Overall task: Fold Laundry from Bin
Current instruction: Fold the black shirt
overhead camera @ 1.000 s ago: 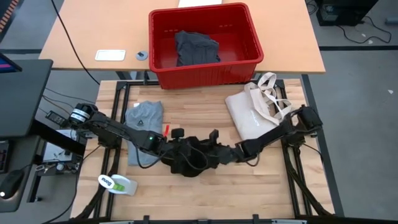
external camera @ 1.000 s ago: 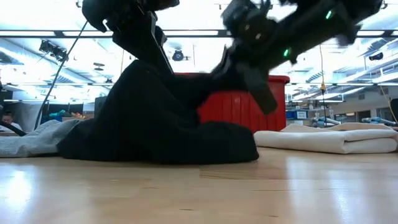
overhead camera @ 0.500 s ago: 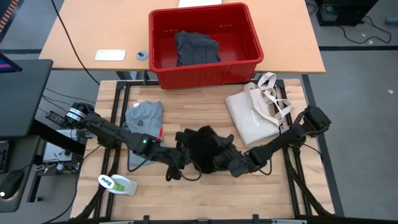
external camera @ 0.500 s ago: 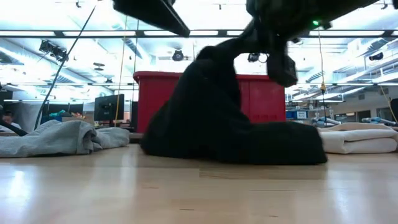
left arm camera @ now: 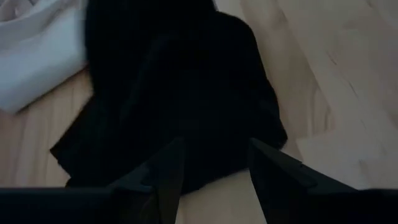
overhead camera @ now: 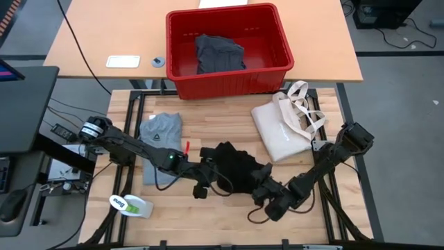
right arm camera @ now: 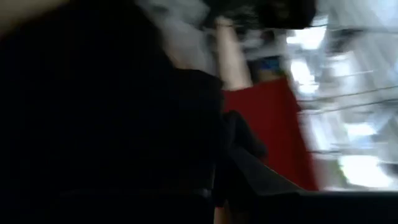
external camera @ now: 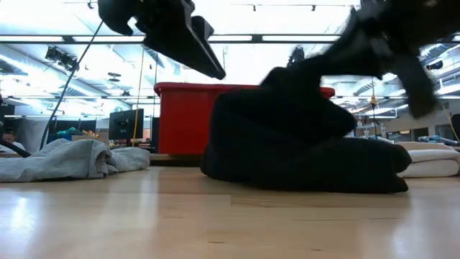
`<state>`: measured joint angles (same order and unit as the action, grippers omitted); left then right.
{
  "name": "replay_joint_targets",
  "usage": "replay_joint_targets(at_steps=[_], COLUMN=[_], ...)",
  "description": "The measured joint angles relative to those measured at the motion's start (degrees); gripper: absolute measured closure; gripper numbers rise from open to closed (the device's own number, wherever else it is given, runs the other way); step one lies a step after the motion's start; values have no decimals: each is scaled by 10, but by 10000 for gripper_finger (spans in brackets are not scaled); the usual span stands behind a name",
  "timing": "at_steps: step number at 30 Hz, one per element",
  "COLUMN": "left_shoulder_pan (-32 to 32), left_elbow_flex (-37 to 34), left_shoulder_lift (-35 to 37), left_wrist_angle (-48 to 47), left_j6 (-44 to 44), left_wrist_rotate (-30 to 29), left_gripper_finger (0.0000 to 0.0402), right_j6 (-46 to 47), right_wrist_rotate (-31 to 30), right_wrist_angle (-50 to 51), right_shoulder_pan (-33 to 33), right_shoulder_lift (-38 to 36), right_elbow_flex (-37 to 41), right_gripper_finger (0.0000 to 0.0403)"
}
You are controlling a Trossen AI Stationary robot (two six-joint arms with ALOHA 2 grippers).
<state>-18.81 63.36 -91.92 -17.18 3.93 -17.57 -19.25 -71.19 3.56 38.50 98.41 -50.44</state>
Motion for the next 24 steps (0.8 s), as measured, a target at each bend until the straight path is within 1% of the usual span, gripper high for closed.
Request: replay_joint_targets(at_steps=[1, 3, 6, 9, 13, 15, 18, 22, 24], left_shoulder_pan=[0, 0, 0, 0, 0, 0, 0, 0, 0], left_elbow_flex=[0, 0, 1, 0, 0, 0, 0, 0, 0], left_shoulder_lift=[-5, -9, -13, -14, -14, -18, -28, -46, -49], left_wrist_angle=[9, 18, 49, 58, 65, 81, 108, 124, 127], left_j6=[-1, -2, -3, -4, -12, -22, -24, -24, -42], left_wrist_rotate=[0, 1, 13, 27, 53, 53, 53, 53, 53], left_gripper_finger=[221, 221, 221, 221, 221, 221, 221, 221, 221], right_j6=[51, 148, 274, 368, 471, 513, 527, 528, 543], right_wrist_rotate=[26, 59, 81, 119, 192, 221, 256, 284, 315], right_wrist_angle=[30, 89, 180, 243, 288, 298, 296, 274, 297], right_shoulder_pan=[5, 14, 33, 56, 73, 73, 69, 64, 64], right_shoulder_lift=[0, 0, 0, -2, -2, -2, -2, -2, -4], right_elbow_flex=[0, 0, 0, 0, 0, 0, 0, 0, -5], right_gripper_finger=[374, 379, 385, 383, 363, 348, 315, 250, 215])
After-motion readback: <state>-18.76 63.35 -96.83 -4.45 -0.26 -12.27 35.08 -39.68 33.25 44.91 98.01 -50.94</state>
